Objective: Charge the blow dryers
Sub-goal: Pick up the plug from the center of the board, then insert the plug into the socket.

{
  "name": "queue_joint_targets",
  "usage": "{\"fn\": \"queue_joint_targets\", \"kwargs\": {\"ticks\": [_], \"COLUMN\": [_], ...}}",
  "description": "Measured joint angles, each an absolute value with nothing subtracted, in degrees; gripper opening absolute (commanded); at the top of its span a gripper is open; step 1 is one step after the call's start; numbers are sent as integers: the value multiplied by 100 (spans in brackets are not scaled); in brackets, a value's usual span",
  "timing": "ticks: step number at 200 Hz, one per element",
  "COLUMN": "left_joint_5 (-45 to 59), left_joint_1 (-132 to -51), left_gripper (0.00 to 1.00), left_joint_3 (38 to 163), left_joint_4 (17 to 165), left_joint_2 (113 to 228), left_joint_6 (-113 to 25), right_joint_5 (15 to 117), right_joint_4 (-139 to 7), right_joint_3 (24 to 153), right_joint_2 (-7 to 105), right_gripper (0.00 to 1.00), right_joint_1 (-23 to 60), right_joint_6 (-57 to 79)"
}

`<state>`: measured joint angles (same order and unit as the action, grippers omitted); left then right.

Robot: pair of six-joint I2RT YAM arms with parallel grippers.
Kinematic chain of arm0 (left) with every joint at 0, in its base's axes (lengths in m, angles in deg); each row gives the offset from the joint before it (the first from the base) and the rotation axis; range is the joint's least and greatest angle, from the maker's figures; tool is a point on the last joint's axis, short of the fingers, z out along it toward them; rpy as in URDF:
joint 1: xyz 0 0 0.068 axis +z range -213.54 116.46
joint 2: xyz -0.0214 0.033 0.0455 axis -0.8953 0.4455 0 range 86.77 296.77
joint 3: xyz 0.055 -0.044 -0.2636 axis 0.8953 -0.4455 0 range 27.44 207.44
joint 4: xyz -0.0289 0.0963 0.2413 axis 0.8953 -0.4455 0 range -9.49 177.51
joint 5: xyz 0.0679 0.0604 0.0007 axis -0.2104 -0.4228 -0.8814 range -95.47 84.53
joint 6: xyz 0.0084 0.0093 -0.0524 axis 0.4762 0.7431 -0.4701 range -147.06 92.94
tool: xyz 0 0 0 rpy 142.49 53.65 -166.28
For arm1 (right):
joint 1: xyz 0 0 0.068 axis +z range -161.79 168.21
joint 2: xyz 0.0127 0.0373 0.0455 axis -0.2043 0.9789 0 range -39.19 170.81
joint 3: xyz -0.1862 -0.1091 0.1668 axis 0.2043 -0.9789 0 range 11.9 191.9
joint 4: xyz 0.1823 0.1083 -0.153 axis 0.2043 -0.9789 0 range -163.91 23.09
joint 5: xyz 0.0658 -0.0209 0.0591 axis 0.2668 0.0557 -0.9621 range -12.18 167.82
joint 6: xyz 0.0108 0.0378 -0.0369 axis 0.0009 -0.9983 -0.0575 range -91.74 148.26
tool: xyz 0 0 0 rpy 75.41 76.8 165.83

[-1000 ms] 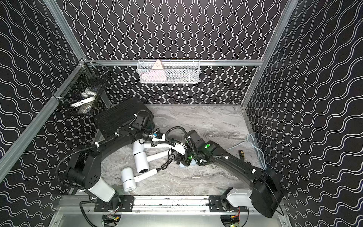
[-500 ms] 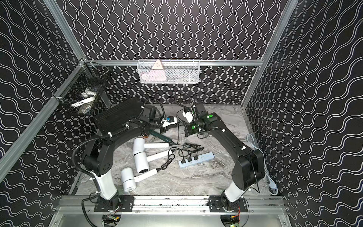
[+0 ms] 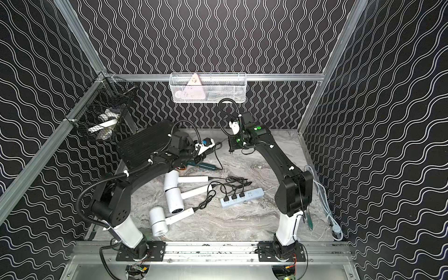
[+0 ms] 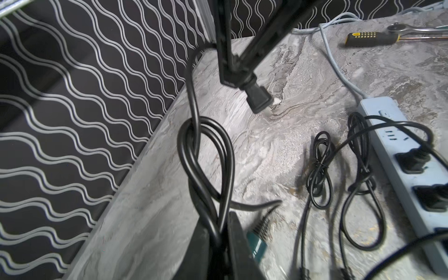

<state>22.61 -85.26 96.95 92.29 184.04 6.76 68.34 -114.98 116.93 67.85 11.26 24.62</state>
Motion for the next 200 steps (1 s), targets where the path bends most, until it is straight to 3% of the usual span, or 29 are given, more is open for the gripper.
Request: {"fn": "queue_joint_targets", "kwargs": {"ticks": [28, 37, 41, 79, 169, 200], "left_joint_5": [2134, 2167, 2195, 2374, 1631, 1384], "left_joint_1": [-8515, -8502, -8491, -8465, -8430, -8430], "left_gripper": [59, 94, 99, 99, 99, 99], "left_joint_3": [9652, 9708, 9737, 9938, 9652, 9842], "left_joint_4": [8958, 8811, 8733, 8460, 8573, 8449], "left_joint_2": [18242, 18245, 18249, 18264, 17775, 17958], "left_joint_6": [78, -117, -193, -873, -2585, -2877], "right_joint_5": [6996, 7020, 7038, 7158, 8756, 8839], "right_joint_4": [-11407, -11387, -11378, -11302, -10666, -10471], "right_joint_3": [10740, 10500, 10404, 9929, 8008, 7532], "right_joint_2": [6501, 6403, 6355, 6046, 4711, 4425], "right_gripper": [0, 0, 0, 0, 0, 0], "right_joint_1": [1091, 1074, 1067, 1028, 512, 506], "right_joint_6": [2292, 2259, 2235, 2174, 1380, 1186]}}
